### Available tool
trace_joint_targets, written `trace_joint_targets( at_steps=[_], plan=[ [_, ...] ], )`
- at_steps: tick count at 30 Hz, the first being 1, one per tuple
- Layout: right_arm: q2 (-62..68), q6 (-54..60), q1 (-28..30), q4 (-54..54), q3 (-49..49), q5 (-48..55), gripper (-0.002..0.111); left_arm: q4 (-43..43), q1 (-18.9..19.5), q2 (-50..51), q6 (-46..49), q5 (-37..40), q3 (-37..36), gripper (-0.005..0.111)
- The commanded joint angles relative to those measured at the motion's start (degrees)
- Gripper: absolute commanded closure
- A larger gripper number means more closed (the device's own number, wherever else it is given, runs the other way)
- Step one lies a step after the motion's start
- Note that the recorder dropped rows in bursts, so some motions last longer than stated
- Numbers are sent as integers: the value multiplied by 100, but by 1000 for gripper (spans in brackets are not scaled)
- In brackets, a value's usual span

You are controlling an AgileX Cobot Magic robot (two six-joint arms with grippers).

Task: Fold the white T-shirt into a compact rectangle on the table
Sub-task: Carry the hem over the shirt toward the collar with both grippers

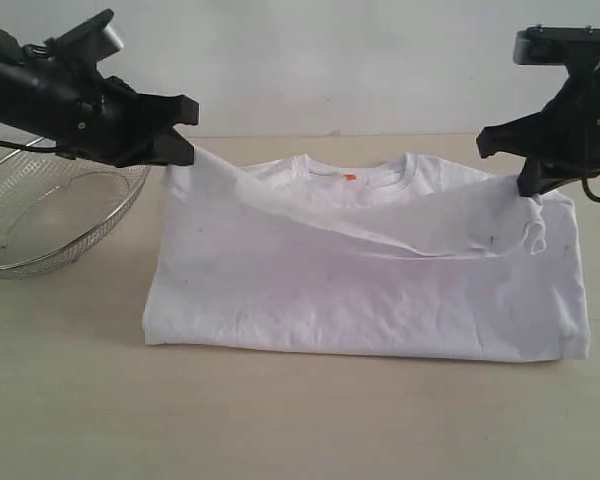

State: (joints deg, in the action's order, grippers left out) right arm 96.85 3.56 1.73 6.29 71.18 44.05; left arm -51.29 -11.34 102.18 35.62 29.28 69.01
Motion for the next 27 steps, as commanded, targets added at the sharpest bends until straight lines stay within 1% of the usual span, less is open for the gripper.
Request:
trace_joint_targets(
  at_steps=[1,8,10,11,13,14,16,17,18,19,21,22,23,25,26,27],
  plan=[
    [54,112,52,66,42,-134,109,-37,26,157,81,-158,38,102],
    [567,112,52,154,42,-505,108,-37,26,386,240,-371,38,102],
    [719,126,52,154,42,-620,106,-37,26,448,279,-408,38,102],
    [798,155,52,171,42,-629,103,-37,26,503,279,-408,38,102],
    [933,288,52,208,42,-671,91,-37,26,551,279,-420,38,102],
    [1002,351,52,208,42,-680,81,-37,26,578,323,-397,38,102],
    [1087,376,52,208,42,-701,54,-37,26,578,500,-407,38,95],
    [1131,377,52,208,42,-747,40,-37,26,578,623,-407,38,87],
    [1150,367,52,197,42,-812,32,-37,26,578,663,-419,51,80],
    [1161,324,52,197,42,-846,31,-37,26,578,674,-419,94,70],
    [1161,279,52,186,42,-883,35,-33,26,578,672,-406,144,44],
    [1161,249,52,152,42,-885,41,-33,26,578,644,-332,243,25],
    [1161,225,52,98,42,-885,43,-33,26,578,644,-274,283,24],
    [1149,-23,56,-153,42,-869,44,-33,26,541,644,97,450,31],
    [1066,-153,56,-311,42,-860,44,45,26,474,644,366,595,46],
    [1010,-196,56,-373,42,-860,44,152,26,443,644,520,674,52]
  ],
)
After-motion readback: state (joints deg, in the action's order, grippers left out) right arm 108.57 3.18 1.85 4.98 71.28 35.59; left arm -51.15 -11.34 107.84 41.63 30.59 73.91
